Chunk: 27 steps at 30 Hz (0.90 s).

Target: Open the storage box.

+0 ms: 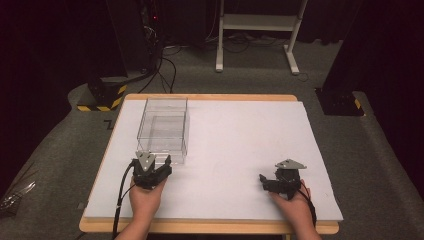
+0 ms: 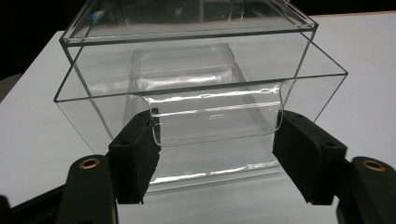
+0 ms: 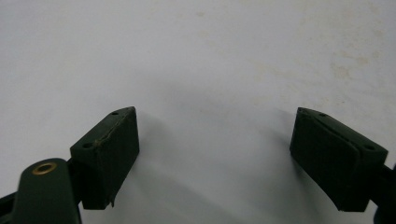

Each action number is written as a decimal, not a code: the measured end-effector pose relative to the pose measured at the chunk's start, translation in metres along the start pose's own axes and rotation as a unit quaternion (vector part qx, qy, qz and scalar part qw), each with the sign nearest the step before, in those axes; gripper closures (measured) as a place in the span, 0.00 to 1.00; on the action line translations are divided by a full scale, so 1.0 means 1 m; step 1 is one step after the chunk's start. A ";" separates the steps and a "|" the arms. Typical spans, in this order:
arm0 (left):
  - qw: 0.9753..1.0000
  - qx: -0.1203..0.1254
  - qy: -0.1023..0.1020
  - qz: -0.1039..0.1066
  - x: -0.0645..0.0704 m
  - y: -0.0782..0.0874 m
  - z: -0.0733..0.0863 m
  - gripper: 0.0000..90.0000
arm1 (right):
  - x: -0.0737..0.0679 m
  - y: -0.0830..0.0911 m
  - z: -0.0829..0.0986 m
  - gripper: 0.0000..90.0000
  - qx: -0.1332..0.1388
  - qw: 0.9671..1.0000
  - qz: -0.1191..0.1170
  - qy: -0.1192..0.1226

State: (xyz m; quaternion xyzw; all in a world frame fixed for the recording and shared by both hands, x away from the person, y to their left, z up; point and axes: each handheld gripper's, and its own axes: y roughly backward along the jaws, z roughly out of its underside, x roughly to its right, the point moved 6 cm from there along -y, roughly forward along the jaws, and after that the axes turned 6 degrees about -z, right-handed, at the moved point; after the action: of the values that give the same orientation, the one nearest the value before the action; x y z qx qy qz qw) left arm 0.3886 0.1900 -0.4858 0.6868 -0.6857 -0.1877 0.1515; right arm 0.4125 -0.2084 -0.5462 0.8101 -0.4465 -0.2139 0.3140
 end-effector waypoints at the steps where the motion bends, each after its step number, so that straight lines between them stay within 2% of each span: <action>1: 1.000 0.001 -0.001 0.000 0.000 0.001 0.001 0.37 | 0.000 0.000 0.000 0.17 0.000 1.000 0.000 0.000; 27: 1.000 -0.002 -0.004 0.008 0.001 0.031 0.016 0.37 | 0.000 0.000 0.000 0.17 0.000 1.000 0.000 0.000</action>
State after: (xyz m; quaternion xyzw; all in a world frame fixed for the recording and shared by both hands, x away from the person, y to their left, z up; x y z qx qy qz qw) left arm 0.3541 0.1891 -0.4855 0.6803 -0.6911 -0.1908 0.1521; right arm 0.4125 -0.2084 -0.5462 0.8101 -0.4465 -0.2139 0.3140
